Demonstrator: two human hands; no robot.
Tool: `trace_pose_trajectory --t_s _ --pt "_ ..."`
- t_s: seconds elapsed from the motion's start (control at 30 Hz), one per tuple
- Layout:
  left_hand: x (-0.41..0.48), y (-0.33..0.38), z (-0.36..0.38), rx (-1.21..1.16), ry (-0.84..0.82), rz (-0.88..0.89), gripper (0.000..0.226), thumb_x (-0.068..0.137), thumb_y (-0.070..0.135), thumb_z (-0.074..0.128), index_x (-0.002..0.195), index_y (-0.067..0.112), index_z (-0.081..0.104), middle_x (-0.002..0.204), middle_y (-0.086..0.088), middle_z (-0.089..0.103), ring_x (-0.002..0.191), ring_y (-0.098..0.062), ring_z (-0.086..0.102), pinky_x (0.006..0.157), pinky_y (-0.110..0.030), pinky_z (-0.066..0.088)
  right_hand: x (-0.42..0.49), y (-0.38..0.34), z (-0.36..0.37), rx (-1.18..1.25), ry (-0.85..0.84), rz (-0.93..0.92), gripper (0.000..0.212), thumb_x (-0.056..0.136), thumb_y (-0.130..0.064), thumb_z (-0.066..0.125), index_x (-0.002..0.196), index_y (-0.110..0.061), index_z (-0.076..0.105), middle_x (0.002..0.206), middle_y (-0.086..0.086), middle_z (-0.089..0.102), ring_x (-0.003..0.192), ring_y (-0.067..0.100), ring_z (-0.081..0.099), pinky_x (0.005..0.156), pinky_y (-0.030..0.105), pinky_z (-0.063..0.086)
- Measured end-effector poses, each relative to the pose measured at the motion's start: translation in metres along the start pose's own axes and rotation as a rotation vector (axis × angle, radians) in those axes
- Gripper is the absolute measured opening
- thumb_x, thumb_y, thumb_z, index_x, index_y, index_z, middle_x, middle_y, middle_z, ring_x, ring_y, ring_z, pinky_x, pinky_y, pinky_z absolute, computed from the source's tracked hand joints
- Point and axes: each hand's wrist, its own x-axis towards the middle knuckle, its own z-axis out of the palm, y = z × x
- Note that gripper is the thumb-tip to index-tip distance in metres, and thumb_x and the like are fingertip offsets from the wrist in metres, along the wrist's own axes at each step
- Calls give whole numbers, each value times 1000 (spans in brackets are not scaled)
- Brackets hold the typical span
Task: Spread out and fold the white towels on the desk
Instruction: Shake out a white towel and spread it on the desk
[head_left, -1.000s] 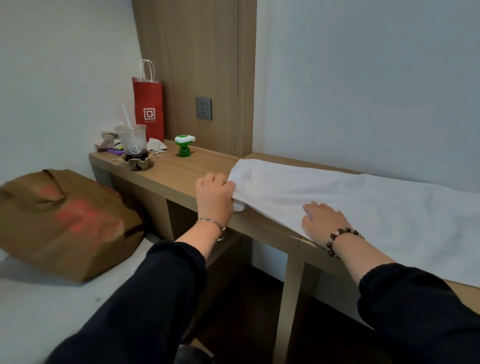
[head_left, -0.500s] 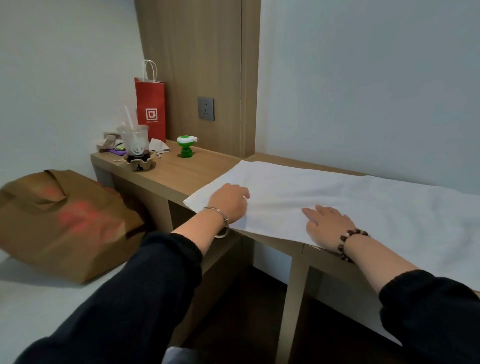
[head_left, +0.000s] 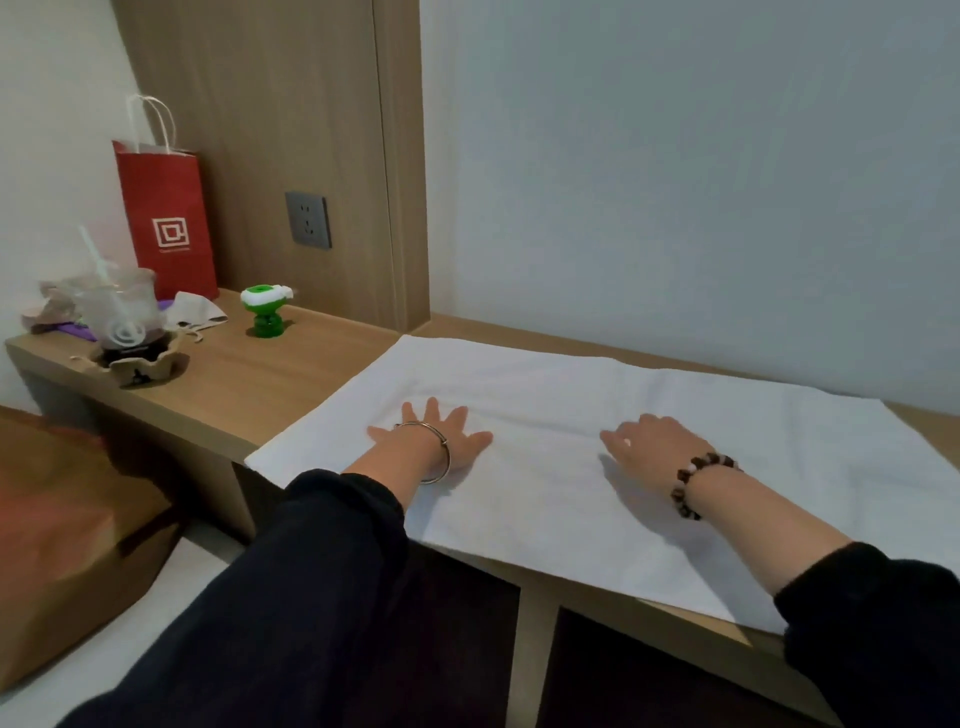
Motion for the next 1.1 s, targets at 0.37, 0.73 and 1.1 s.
trace_pose_trajectory --t_s 0.37,0.73,1.1 --pt "63 111 15 23 108 208 66 86 70 7 145 45 -10 157 7 -18 143 -27 -18 103 -70 -6 40 47 31 52 -7 160 59 95 -57 10 150 -38 4 160 -7 -5 146 18 -3 114 53 0" --pt "35 167 9 95 176 262 55 98 44 13 150 30 2 158 5 -13 144 -27 -17 108 -64 -3 34 73 12 36 -15 231 58 98 -47 15 151 -25 8 160 1 -5 146 23 -3 113 55 0" --pt "-1 174 39 80 187 470 58 94 56 8 148 40 -5 157 10 -13 145 -20 -12 112 -57 -4 -42 178 3 4 -111 626 62 97 -53 10 152 -25 3 160 2 -7 146 25 -1 116 51 3"
